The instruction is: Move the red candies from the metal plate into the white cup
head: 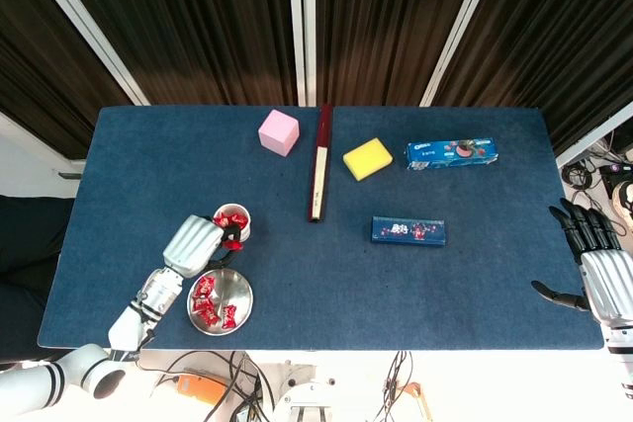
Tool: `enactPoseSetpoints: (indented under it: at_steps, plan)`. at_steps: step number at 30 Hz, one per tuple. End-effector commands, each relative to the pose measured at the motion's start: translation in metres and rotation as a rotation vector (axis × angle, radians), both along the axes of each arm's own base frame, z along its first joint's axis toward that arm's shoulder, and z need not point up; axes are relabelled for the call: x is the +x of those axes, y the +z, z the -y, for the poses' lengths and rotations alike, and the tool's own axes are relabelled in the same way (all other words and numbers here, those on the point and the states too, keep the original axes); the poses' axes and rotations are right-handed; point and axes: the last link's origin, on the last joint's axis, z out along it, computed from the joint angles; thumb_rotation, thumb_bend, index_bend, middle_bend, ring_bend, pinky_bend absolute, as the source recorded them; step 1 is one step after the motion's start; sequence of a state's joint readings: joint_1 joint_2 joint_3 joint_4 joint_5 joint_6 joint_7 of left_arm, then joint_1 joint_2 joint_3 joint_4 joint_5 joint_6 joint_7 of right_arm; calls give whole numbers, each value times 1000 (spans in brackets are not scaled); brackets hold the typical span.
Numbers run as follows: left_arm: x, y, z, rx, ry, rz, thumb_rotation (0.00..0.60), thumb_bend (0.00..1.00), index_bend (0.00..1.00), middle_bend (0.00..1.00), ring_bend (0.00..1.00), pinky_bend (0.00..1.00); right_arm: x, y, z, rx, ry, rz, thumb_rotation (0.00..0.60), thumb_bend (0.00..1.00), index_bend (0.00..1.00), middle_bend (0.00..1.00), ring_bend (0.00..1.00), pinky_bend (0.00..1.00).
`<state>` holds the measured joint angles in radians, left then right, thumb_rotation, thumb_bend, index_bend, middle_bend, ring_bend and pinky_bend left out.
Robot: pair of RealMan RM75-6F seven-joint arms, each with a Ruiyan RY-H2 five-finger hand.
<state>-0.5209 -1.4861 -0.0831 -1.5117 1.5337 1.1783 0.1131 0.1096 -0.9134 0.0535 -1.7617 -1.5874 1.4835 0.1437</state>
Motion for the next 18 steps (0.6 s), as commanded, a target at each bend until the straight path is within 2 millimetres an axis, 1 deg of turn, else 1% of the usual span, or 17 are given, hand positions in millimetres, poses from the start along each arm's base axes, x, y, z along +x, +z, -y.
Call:
enactPoseSetpoints:
  at_steps: [1, 3, 6, 9, 12, 15, 18]
  plan:
    - [17, 11, -14, 18, -7, 42, 600, 350, 551, 899, 829, 667, -1, 0, 1, -1, -2, 1, 600, 207, 0, 26, 0, 71]
    - [26, 13, -23, 8, 7, 63, 600, 350, 552, 899, 830, 667, -2, 0, 1, 1, -4, 3, 600, 208, 0, 26, 0, 71]
    - [32, 13, -36, -13, 43, 66, 600, 347, 552, 899, 829, 667, -3, 0, 2, 1, -7, 5, 600, 208, 0, 26, 0, 71]
    - [31, 11, -44, -25, 85, 55, 600, 343, 552, 899, 829, 667, -5, 1, 3, 0, -11, 6, 600, 208, 0, 26, 0, 71]
    - [25, 9, -47, -34, 124, 31, 600, 330, 536, 899, 828, 667, -7, 1, 4, 0, -16, 6, 600, 208, 0, 26, 0, 71]
    - [19, 7, -46, -47, 153, 11, 600, 319, 487, 898, 824, 667, -8, 1, 5, 3, -18, 6, 600, 207, 0, 26, 0, 71]
    - [15, 9, -44, -47, 169, 0, 600, 286, 437, 898, 821, 667, -7, 0, 6, 6, -16, 5, 600, 208, 0, 26, 0, 71]
